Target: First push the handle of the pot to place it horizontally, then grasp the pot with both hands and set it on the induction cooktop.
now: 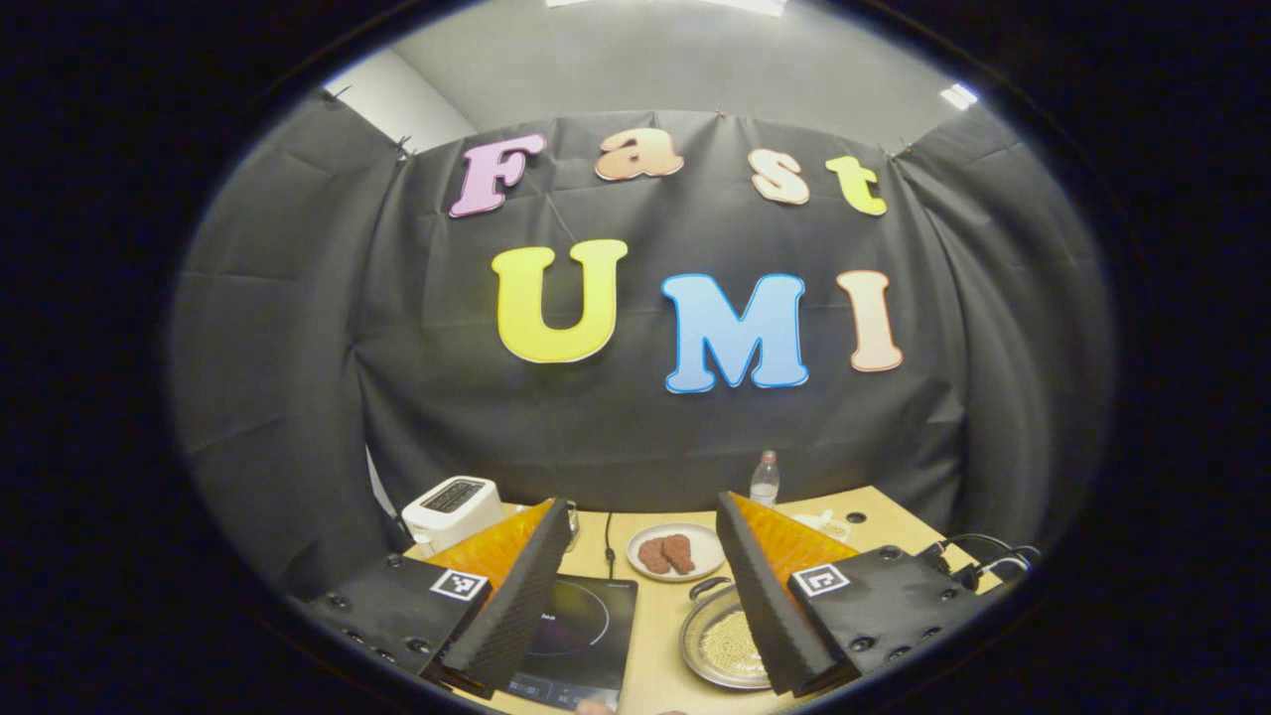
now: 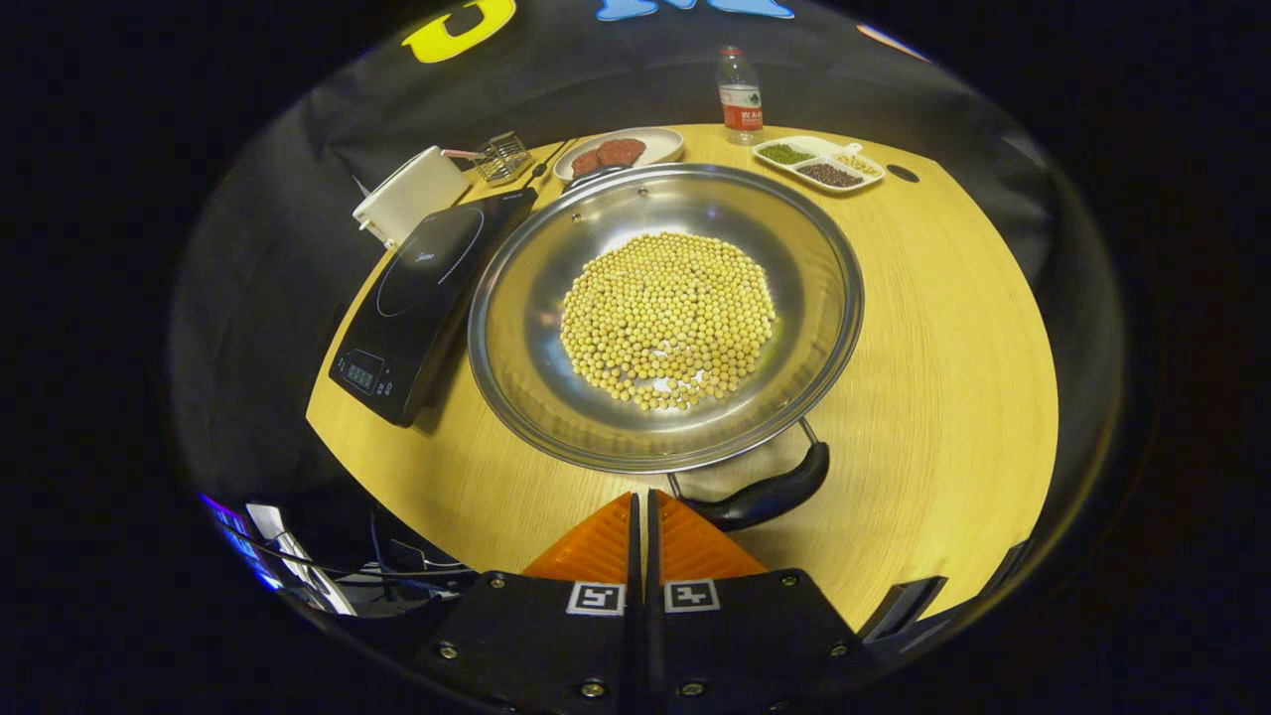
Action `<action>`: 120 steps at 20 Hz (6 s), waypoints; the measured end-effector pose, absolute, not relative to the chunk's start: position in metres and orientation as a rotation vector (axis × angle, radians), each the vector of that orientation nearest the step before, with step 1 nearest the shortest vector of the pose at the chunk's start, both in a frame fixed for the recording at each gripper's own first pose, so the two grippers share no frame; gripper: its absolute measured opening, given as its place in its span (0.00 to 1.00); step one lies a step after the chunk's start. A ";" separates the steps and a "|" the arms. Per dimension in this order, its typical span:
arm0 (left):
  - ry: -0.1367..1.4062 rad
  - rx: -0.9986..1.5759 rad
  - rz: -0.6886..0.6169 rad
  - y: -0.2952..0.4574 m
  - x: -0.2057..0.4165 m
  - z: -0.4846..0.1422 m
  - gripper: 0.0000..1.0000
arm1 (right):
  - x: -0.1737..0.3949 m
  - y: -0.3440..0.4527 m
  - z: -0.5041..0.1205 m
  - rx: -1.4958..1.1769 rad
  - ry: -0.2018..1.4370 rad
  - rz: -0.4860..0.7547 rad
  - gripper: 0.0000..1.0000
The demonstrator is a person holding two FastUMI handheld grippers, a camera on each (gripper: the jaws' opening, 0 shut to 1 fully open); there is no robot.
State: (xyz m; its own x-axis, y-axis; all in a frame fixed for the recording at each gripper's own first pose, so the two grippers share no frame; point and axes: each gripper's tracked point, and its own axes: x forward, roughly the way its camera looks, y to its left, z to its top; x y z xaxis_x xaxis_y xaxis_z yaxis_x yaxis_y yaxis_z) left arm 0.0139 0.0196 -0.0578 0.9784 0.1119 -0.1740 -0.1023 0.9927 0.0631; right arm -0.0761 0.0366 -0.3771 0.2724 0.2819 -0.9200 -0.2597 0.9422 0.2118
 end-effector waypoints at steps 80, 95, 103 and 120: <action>0.959 0.077 -0.210 -0.059 0.110 -0.437 0.71 | 0.103 -0.114 -0.399 0.088 0.913 -0.030 0.57; 0.931 0.102 -0.191 -0.048 0.103 -0.408 0.64 | 0.088 -0.099 -0.373 0.096 0.926 -0.038 0.51; 0.922 0.082 -0.152 0.000 0.091 -0.363 0.67 | 0.078 -0.052 -0.333 0.101 0.911 -0.005 0.51; 0.885 0.068 -0.097 0.146 0.068 -0.312 0.60 | 0.067 0.087 -0.299 0.084 0.894 0.046 0.51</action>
State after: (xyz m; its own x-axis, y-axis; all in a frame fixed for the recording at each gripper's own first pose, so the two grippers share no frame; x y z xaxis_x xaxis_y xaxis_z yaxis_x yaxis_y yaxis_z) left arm 0.0679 0.1461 -0.3122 0.6293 -0.0570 -0.7751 0.1129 0.9934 0.0186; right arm 0.0670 0.0870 -0.2992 0.6258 0.0749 -0.7763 -0.0052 0.9958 0.0919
